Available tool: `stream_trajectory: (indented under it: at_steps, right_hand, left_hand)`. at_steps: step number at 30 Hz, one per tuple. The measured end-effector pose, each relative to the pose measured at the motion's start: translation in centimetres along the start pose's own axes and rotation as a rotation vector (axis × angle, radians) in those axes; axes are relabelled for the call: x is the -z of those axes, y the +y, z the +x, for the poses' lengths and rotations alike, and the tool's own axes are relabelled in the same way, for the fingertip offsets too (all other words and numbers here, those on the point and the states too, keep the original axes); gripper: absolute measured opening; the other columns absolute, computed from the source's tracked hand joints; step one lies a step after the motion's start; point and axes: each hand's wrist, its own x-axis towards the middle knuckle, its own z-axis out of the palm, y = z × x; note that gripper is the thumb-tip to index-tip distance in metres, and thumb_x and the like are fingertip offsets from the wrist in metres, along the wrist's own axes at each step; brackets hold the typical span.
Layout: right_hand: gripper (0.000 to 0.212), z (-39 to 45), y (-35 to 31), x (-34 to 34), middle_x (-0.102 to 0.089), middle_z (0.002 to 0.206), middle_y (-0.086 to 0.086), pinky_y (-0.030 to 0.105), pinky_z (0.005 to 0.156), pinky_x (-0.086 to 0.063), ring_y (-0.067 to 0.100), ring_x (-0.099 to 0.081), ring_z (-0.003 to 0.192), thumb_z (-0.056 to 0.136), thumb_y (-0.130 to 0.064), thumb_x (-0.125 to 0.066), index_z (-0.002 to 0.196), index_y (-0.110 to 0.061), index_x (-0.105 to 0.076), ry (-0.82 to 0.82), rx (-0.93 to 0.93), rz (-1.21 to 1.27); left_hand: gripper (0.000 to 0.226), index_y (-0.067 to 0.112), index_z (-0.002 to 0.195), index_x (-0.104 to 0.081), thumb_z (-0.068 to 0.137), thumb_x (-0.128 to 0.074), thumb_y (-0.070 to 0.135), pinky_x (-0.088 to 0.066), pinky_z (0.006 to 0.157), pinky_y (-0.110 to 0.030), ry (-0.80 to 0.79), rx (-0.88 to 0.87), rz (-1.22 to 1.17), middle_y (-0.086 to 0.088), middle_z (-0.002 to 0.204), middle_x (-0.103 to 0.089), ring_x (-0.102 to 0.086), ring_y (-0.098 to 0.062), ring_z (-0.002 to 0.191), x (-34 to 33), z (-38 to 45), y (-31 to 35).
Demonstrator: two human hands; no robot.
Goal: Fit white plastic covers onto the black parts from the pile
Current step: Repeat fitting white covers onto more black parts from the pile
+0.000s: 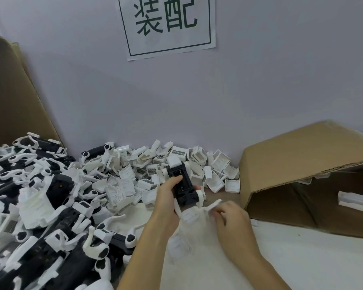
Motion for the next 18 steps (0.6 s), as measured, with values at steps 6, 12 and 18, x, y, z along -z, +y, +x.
stream_trajectory:
  at_steps: [6,12,18]
  right_hand:
    - [0.037,-0.12,-0.25,0.05,-0.043,0.132,-0.016,0.023,0.104,-0.032,0.010,-0.038,0.132,0.095,-0.012,-0.054,0.128,-0.027,-0.049,0.020,0.048,-0.039]
    - [0.052,-0.35,0.16,-0.47,-0.039,0.150,-0.021,0.036,0.111,-0.019,0.004,-0.024,0.142,0.099,-0.043,-0.046,0.149,-0.037,-0.034,-0.258,0.102,-0.332]
    - [0.032,-0.21,-0.48,0.03,-0.062,0.112,-0.018,0.013,0.085,-0.042,-0.003,-0.054,0.105,0.098,-0.058,-0.035,0.114,-0.042,-0.057,-0.028,0.004,0.058]
  left_hand:
    - [0.017,0.007,0.096,-0.060,0.098,-0.048,0.019,-0.052,0.069,-0.038,0.012,-0.035,0.042,-0.019,0.076,-0.071,-0.067,-0.026,0.062,0.24,-0.02,0.07]
    - [0.017,0.006,0.097,-0.059,0.098,-0.048,0.018,-0.051,0.070,-0.039,0.003,-0.030,0.034,-0.020,0.076,-0.070,-0.064,-0.029,0.065,0.23,0.02,0.09]
    - [0.018,0.006,0.097,-0.060,0.099,-0.047,0.018,-0.054,0.060,-0.031,-0.001,-0.043,0.069,-0.017,0.074,-0.071,-0.065,-0.025,0.059,0.13,0.16,-0.04]
